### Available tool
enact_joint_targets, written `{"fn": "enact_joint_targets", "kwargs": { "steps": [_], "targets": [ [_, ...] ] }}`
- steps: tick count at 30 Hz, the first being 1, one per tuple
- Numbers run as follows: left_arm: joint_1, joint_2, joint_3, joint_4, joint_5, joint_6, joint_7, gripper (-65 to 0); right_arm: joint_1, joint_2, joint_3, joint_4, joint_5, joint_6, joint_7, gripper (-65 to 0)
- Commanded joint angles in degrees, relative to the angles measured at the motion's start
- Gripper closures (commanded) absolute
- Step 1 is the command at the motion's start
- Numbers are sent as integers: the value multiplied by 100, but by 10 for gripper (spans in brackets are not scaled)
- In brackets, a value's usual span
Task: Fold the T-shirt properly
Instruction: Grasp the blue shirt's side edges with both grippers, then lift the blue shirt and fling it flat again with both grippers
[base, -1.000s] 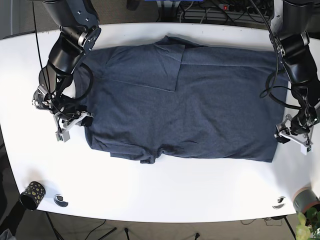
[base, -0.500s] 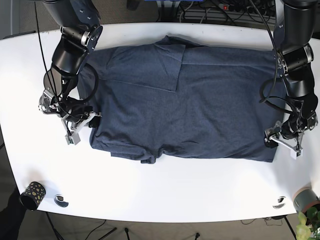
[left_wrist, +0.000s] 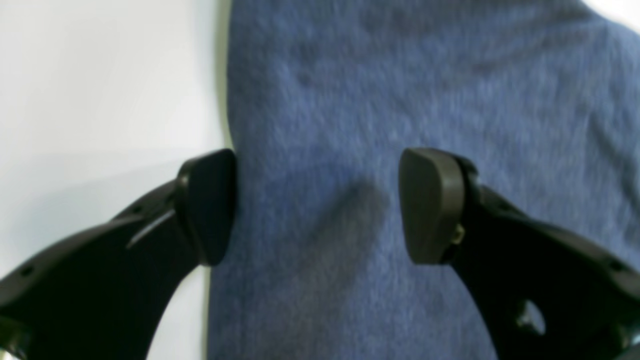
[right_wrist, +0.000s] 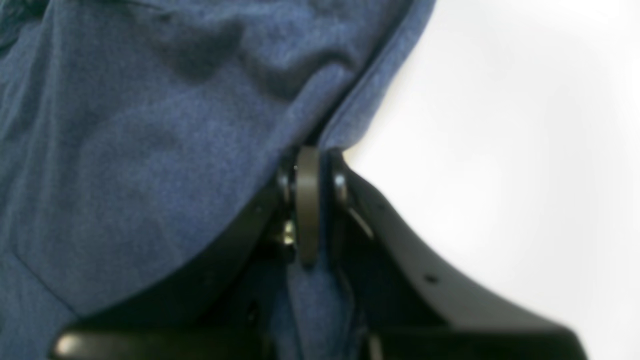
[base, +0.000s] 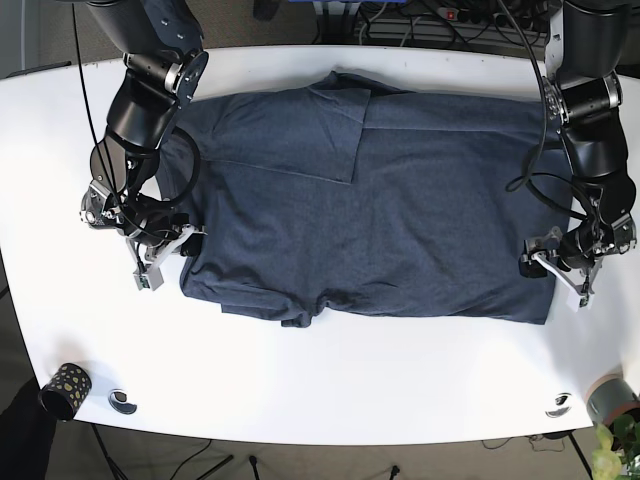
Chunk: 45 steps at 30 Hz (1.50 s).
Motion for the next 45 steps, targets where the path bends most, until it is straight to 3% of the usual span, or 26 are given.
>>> {"fn": "enact_joint_targets", "kwargs": {
  "steps": [1, 6, 9, 11, 13, 19, 23, 32, 37, 45],
  "targets": [
    [-4, -24, 15, 10, 77, -282, 319, -461, 103, 51, -10, 70, -29, 8, -55, 0],
    [14, 2, 15, 1, 86, -466, 293, -435, 103, 51, -10, 70, -29, 8, -55, 0],
    [14, 11, -2, 1, 86, -475, 196, -281, 103, 51, -10, 70, -29, 8, -55, 0],
    [14, 20, 6, 1, 104, -449, -50, -107, 103, 51, -10, 70, -29, 8, -55, 0],
    [14, 20, 15, -104, 112, -449, -235, 0, 103, 51, -10, 70, -29, 8, -55, 0],
    [-4, 20, -2, -157, 95, -458, -411, 0, 94, 43, -36, 492, -29, 8, -55, 0],
    [58, 11, -11, 405, 104, -475, -332, 0, 68, -124, -36, 1081, -21, 8, -117, 0],
    [339, 2, -11, 1777, 112, -440, 29, 0, 314, -142, -62, 1653, -38, 8, -504, 0],
    [110, 2, -11, 2190, 112, -440, 205, 0, 930, -89, -62, 1442, -56, 8, -592, 0],
    [-865, -16, -11, 2691, 121, -352, 530, 0, 2196, 236, -106, 1178, -56, 8, -838, 0]
  ]
}}
